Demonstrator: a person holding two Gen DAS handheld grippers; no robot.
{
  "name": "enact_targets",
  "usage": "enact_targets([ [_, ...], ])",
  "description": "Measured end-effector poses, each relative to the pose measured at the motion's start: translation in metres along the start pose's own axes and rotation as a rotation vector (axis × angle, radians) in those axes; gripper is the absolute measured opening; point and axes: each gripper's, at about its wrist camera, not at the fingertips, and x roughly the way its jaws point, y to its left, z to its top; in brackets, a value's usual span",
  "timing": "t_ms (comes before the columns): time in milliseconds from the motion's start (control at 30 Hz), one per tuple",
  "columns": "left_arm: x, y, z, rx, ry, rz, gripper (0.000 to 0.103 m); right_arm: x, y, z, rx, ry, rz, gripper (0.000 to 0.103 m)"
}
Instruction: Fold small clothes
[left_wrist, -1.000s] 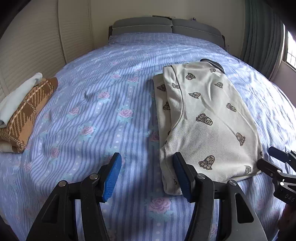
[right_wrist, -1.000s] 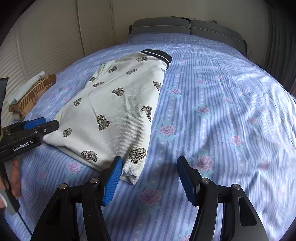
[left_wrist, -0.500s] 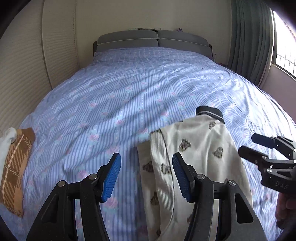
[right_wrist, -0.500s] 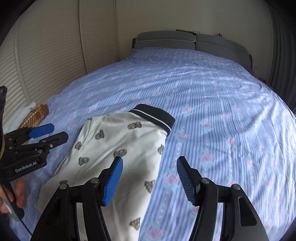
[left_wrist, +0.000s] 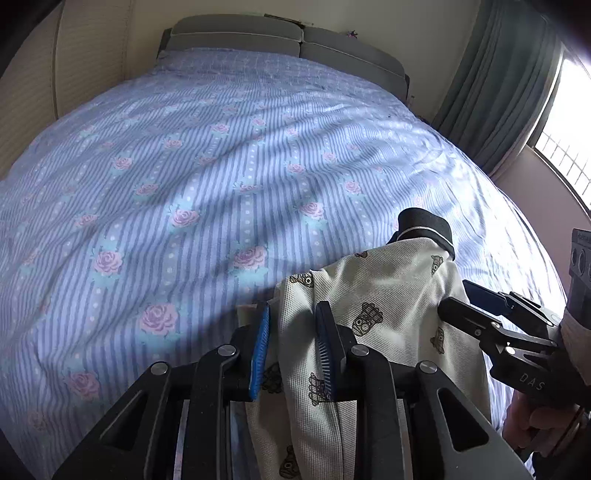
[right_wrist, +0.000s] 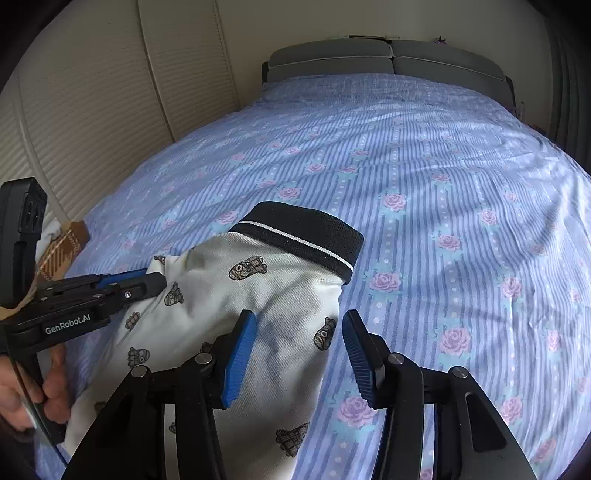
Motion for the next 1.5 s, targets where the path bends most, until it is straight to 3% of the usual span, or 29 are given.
enact_targets([
  [67, 0.003, -0.002, 0.000, 0.010, 0.007, -0.001, 0.025, 0.000, 0.000, -0.001, -0.003, 0.009, 0.017, 0.044],
  [133, 0.005, -0.004, 0.000, 0.019, 0.009, -0.004, 0.013, 0.001, 0.000, -0.002, -0.007, 0.015, 0.026, 0.036],
  [200, 0.003, -0.008, 0.002, 0.035, -0.003, 0.004, 0.010, -0.001, 0.001, -0.002, -0.010, 0.006, 0.024, 0.024],
  [400, -0.024, -0.006, 0.014, 0.067, -0.058, 0.026, 0.009, -0.013, 0.008, 0.006, -0.041, -0.054, 0.018, 0.016],
  [567, -0.003, -0.009, 0.008, 0.114, -0.002, 0.064, 0.009, 0.008, 0.011, 0.006, -0.058, 0.006, -0.042, 0.019],
  [700, -0.005, -0.011, -0.002, 0.113, -0.017, 0.076, 0.010, -0.002, 0.009, -0.004, -0.052, -0.017, -0.094, 0.043],
  [833, -0.035, -0.017, -0.020, 0.124, -0.055, 0.093, 0.020, -0.027, 0.016, -0.022, -0.085, -0.034, -0.116, 0.043],
  [967, -0.068, -0.028, -0.060, 0.133, -0.073, 0.110, 0.031, -0.052, 0.028, -0.052, -0.127, -0.023, -0.124, 0.043],
  [1200, -0.063, -0.019, -0.109, 0.075, 0.001, 0.156, 0.034, -0.048, 0.016, -0.089, -0.079, 0.064, -0.150, 0.043],
  [1367, -0.077, -0.020, -0.114, 0.052, -0.040, 0.176, 0.037, -0.057, 0.025, -0.089, -0.070, 0.061, -0.162, 0.043],
  [1500, -0.106, -0.030, -0.116, 0.055, -0.084, 0.183, 0.037, -0.092, 0.028, -0.095, -0.032, 0.021, -0.102, 0.046],
])
